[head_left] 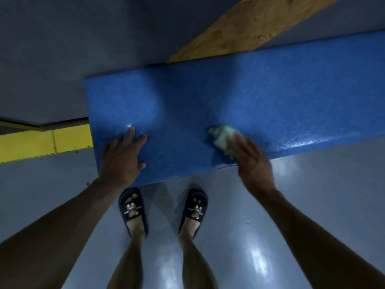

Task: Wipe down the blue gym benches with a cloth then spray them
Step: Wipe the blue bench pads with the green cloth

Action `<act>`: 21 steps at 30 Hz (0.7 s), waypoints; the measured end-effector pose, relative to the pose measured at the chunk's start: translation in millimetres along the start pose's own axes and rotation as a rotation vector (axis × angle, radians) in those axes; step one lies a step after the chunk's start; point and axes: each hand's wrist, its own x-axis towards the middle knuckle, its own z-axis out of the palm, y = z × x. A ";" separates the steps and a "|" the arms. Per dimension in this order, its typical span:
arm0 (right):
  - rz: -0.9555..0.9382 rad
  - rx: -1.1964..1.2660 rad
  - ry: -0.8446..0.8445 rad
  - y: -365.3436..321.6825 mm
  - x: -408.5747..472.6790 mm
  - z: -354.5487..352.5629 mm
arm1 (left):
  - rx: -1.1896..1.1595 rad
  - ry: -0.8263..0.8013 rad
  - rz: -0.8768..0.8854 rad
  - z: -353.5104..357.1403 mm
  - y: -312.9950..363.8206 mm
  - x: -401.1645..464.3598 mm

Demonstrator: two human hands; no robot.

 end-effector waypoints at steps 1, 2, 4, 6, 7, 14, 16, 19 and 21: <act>0.115 0.007 0.038 9.3 1.9 -6.4 | -0.006 0.006 0.003 1.2 -0.4 -0.2; 0.191 0.023 0.068 13.3 3.1 -10.1 | -0.013 0.006 0.003 2.5 -0.8 -0.2; 0.277 0.085 0.129 4.0 8.5 -9.8 | -0.017 0.008 0.011 5.0 -3.3 0.7; 0.426 0.151 0.191 -27.6 14.3 3.8 | -0.018 0.027 0.030 6.8 -7.4 0.8; 0.499 0.186 0.204 -52.5 14.8 12.6 | -0.022 0.037 0.042 7.6 -9.7 0.2; -0.134 0.218 -0.248 -173.9 8.4 38.7 | -0.073 0.065 0.162 7.7 -28.9 -1.3; -0.218 0.155 -0.220 -141.1 18.9 30.7 | -0.099 0.119 0.220 6.6 -41.7 -4.2; 0.098 0.125 -0.048 -84.4 26.8 10.2 | -0.124 0.196 0.249 7.2 -68.0 -13.7; 0.366 0.110 0.024 -65.5 23.3 -2.3 | -0.139 0.211 0.227 9.9 -86.8 -19.6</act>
